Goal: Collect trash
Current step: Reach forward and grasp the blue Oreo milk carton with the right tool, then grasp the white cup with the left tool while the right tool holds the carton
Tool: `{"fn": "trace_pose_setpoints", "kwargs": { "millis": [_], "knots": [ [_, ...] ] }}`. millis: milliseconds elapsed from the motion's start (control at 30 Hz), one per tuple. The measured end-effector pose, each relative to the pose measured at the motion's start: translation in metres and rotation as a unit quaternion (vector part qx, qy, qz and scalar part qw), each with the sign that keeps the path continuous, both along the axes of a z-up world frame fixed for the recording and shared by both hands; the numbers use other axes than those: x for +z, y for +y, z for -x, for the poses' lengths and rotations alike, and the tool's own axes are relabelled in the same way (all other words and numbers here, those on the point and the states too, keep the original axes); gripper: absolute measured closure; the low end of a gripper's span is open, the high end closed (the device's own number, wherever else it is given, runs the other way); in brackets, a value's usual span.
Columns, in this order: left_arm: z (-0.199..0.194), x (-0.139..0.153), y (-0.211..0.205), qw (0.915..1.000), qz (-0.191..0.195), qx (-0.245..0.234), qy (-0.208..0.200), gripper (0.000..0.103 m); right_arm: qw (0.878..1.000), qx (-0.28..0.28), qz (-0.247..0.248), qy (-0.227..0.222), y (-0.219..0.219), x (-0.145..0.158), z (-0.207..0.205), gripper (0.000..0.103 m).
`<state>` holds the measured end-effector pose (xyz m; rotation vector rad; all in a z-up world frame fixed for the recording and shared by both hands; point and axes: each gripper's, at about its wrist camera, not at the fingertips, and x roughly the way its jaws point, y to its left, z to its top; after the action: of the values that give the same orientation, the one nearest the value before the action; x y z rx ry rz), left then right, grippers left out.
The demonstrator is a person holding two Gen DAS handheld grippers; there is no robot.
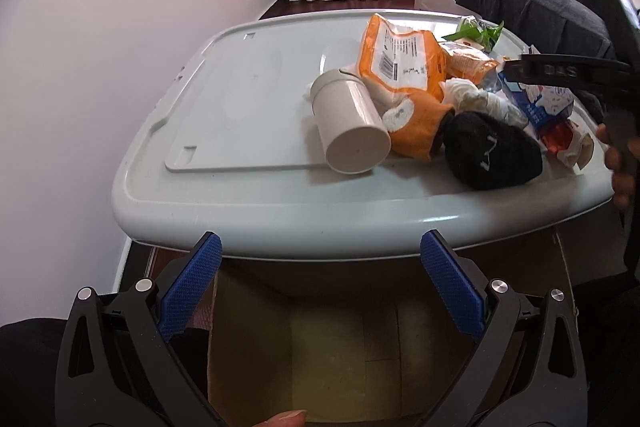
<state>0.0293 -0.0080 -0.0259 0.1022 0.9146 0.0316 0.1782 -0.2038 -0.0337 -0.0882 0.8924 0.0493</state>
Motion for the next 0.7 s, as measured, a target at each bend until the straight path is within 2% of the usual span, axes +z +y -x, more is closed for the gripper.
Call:
{"fn": "trace_pose_setpoints", "kwargs": {
  "millis": [100,167,200,267,500,600,700],
  "knots": [
    [0.000,-0.002,0.000,1.0000,0.003,-0.003,0.006,0.006,1.000,0.008,0.005,0.018,0.005,-0.008,-0.006,0.015],
    [-0.001,-0.003,0.001,0.9999,0.007,-0.002,0.009,0.006,0.999,0.004,0.002,0.034,0.004,-0.016,-0.009,0.028],
    [-0.001,-0.003,0.002,0.9999,0.009,-0.001,0.010,0.006,0.999,0.002,-0.003,0.036,0.003,-0.019,-0.009,0.029],
    [-0.002,-0.004,0.003,0.9998,0.013,0.002,0.013,0.006,0.999,-0.007,-0.017,0.039,-0.003,-0.021,-0.011,0.038],
    [-0.001,-0.006,0.004,0.9998,0.012,0.007,0.011,0.006,0.999,-0.007,-0.023,0.028,-0.005,-0.018,-0.005,0.048],
    [0.001,-0.008,0.004,0.9999,0.012,0.006,0.009,0.006,0.999,-0.015,-0.047,0.016,-0.014,-0.011,0.000,0.048],
    [0.000,-0.010,0.004,0.9994,0.032,0.000,0.015,0.006,0.997,-0.022,-0.079,0.006,-0.024,-0.005,0.005,0.048]
  ]
}}
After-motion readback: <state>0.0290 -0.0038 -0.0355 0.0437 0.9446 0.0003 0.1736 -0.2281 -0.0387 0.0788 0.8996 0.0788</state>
